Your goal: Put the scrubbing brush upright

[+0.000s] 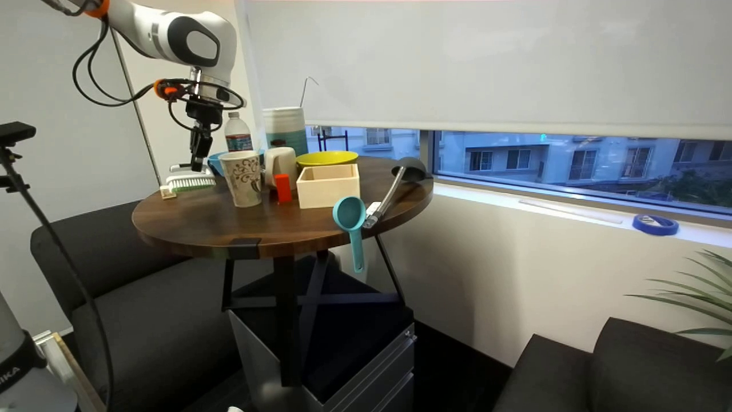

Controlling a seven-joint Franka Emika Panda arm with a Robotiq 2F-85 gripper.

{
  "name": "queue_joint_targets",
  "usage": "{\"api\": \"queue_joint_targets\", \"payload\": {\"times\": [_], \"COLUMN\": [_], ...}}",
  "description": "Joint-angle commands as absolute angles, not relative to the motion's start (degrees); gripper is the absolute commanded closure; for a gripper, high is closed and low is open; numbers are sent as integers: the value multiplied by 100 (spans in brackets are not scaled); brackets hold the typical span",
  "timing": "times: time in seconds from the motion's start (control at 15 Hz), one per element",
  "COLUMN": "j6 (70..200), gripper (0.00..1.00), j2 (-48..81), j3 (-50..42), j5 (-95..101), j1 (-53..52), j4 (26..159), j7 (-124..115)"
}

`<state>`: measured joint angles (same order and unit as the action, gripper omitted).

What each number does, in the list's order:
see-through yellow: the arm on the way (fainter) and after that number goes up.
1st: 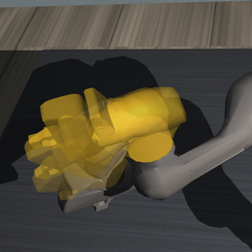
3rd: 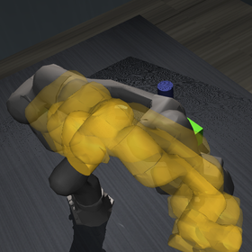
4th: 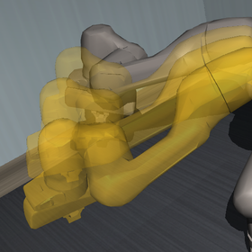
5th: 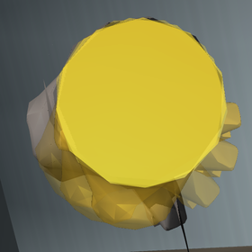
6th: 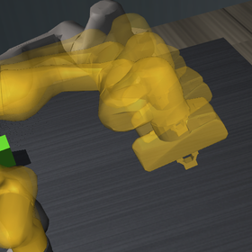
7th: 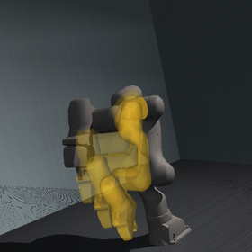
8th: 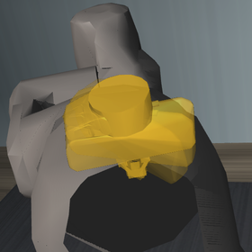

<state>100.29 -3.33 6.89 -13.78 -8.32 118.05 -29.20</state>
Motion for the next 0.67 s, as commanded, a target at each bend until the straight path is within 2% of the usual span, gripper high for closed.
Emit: {"api": "queue_joint_targets", "payload": {"times": [0.0,0.6], "j6": [10371,10322], "gripper": [95,95], "j2": [-903,-1291], "j3": [595,409], "j5": [-1858,-2540], "j1": [-698,-616], "j4": [12571,13130], "j7": [-1989,-815]}}
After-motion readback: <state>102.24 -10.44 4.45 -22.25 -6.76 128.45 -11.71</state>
